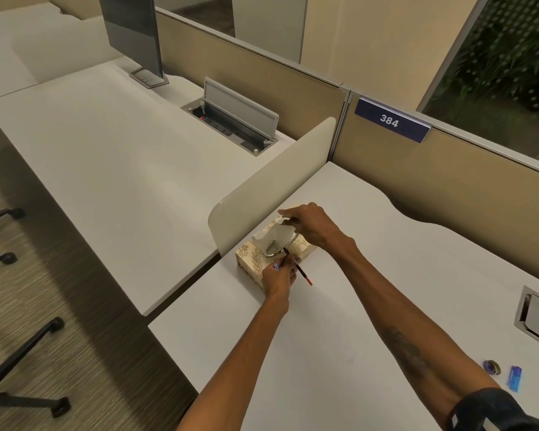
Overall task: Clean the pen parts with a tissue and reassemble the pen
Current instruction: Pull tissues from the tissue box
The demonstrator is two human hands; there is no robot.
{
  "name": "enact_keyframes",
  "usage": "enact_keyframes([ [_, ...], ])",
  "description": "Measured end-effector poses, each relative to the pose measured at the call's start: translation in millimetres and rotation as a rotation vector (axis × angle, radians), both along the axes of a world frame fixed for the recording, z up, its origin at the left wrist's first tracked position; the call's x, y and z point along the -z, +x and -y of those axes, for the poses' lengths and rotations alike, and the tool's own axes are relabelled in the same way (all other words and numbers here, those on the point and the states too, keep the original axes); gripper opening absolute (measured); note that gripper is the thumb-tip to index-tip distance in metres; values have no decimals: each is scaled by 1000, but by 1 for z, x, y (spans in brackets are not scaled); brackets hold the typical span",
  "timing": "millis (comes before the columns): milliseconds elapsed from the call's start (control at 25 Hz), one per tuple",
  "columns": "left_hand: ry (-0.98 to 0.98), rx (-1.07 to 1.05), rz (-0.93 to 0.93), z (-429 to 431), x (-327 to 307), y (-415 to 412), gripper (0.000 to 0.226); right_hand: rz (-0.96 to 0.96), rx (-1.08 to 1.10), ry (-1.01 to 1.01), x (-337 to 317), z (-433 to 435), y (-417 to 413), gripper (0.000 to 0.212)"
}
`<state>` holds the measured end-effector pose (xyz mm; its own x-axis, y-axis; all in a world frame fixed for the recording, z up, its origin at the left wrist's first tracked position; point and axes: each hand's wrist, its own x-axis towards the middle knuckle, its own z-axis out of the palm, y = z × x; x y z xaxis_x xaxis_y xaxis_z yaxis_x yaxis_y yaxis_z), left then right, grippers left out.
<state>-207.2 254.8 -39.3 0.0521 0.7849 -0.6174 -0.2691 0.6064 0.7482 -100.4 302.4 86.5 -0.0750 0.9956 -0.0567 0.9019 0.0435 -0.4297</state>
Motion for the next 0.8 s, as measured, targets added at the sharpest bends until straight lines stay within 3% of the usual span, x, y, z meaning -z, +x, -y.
enact_keyframes([
  [240,-12,-4,27,-1,2,0,15,95,-40,47,-11,5,3,32],
  [480,4,11,23,-1,2,0,20,11,-24,96,-20,11,1,35],
  [800,13,22,27,1,-2,-2,24,-117,117,326,-85,18,18,29],
])
